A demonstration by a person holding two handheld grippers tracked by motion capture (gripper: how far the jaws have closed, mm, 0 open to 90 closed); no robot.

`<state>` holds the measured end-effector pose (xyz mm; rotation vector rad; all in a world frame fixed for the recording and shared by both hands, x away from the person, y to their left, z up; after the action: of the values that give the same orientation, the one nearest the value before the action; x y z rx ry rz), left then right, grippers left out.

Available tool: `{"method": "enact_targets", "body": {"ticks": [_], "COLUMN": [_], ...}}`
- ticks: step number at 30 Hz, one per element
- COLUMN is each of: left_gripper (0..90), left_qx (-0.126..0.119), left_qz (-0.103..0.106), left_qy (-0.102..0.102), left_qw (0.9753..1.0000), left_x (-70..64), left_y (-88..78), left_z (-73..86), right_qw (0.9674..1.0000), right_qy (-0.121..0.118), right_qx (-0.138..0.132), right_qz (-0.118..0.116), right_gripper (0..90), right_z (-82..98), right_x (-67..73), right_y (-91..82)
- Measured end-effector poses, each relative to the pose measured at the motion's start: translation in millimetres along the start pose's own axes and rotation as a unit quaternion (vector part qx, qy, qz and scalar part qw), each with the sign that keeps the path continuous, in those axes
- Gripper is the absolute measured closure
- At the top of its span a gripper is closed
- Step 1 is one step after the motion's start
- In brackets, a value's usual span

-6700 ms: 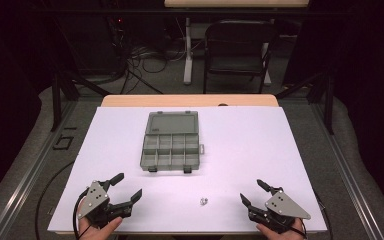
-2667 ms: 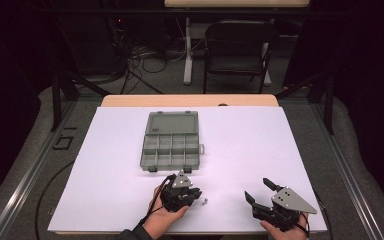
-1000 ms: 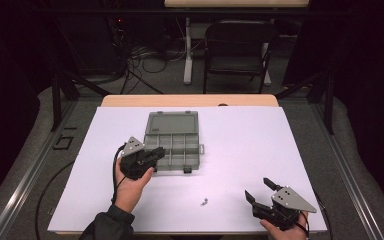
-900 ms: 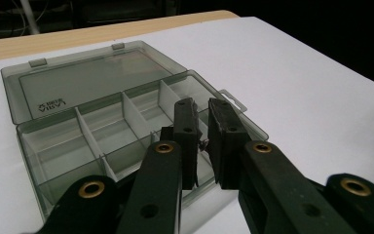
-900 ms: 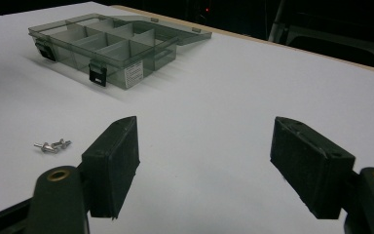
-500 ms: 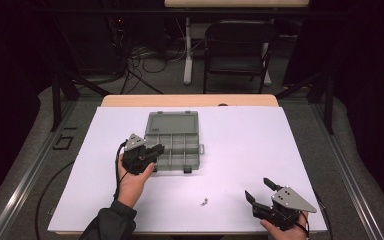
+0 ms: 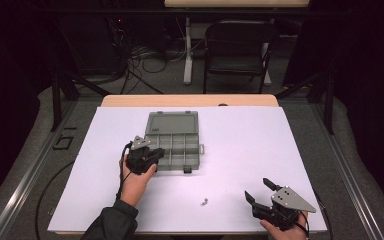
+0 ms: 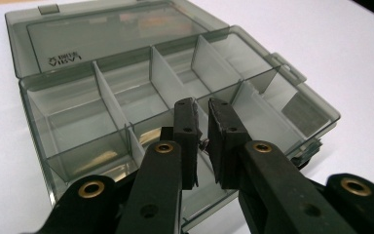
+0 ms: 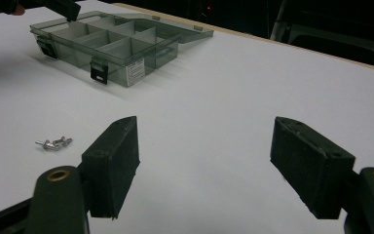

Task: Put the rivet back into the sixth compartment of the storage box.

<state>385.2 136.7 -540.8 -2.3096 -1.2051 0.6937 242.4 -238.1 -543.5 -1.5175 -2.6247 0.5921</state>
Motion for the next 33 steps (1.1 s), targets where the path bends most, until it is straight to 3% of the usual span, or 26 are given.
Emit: {"method": "enact_targets", "body": {"ticks": [8,18,33], "left_gripper": [82.5,82.4,79.3], "left_qx": [0.015,0.024,0.018], "left_qz": [-0.007,-0.008,-0.011], "left_qy": [0.011,0.011,0.01], "left_qw": [0.9998,0.9996,0.9997], "left_x": [-0.1,0.5,0.5], "left_y": [5.6,7.6,7.8], "left_z": [4.2,6.0,6.1], "right_qw": [1.0,1.0,1.0], "right_qy": [0.0,0.0,0.0], "right_qx": [-0.001,-0.001,0.0], "right_qz": [0.0,0.0,-0.002], "right_gripper": [25.8,25.8,25.8], "right_z": [-0.1,-0.1,-0.2], "right_x": [0.2,0.2,0.3], "right_y": [-0.2,0.2,-0.4]}}
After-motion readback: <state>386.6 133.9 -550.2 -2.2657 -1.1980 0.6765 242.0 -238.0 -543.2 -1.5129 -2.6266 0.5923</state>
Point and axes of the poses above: each handheld gripper's, and its own axes: y roughly forward along the jaws, z roughly out of its underside, x roughly to its left, the point moved 3 cm from there along y, roughly forward along the jaws, and after that the axes turned 5 degrees about -y, right-handed, at the moved point
